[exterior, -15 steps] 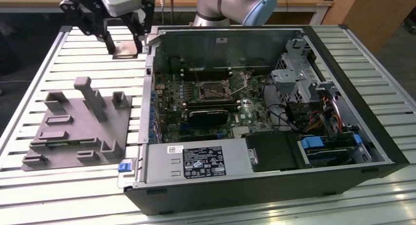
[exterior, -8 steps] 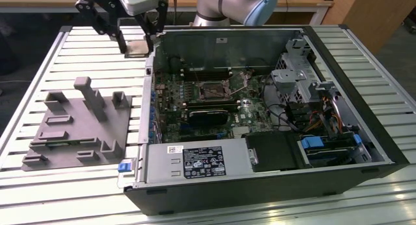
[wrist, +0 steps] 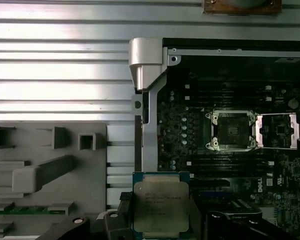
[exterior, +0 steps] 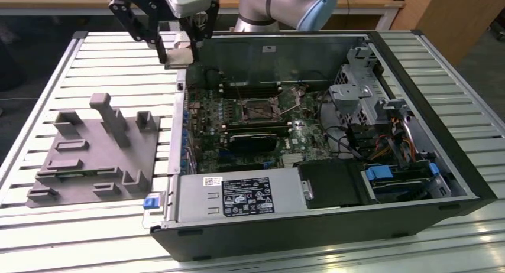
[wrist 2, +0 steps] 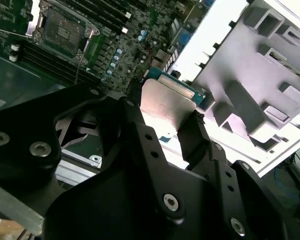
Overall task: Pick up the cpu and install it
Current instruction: 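Pick up the cpu and move it towards the insertion slot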
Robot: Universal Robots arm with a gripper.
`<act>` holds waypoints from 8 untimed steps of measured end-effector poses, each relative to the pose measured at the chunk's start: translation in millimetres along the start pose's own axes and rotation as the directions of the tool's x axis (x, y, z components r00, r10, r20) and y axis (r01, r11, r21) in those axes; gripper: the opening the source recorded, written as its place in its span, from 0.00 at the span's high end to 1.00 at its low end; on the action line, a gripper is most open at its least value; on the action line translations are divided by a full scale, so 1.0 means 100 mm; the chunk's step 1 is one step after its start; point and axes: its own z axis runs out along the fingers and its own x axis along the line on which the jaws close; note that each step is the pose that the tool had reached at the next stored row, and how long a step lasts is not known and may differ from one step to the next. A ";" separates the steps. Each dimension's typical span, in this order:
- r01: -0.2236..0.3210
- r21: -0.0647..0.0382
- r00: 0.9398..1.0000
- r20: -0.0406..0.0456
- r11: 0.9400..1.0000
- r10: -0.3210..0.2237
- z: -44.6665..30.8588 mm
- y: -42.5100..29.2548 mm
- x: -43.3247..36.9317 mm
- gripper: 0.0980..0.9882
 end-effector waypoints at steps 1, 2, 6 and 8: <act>0.000 0.000 1.000 0.000 1.000 0.000 0.001 0.002 -0.017 0.51; 0.000 0.000 1.000 0.000 1.000 0.000 0.003 0.005 -0.033 0.51; 0.000 0.000 1.000 0.000 1.000 0.000 0.009 0.014 -0.092 0.51; 0.000 0.000 1.000 0.000 1.000 0.000 0.012 0.020 -0.124 0.51</act>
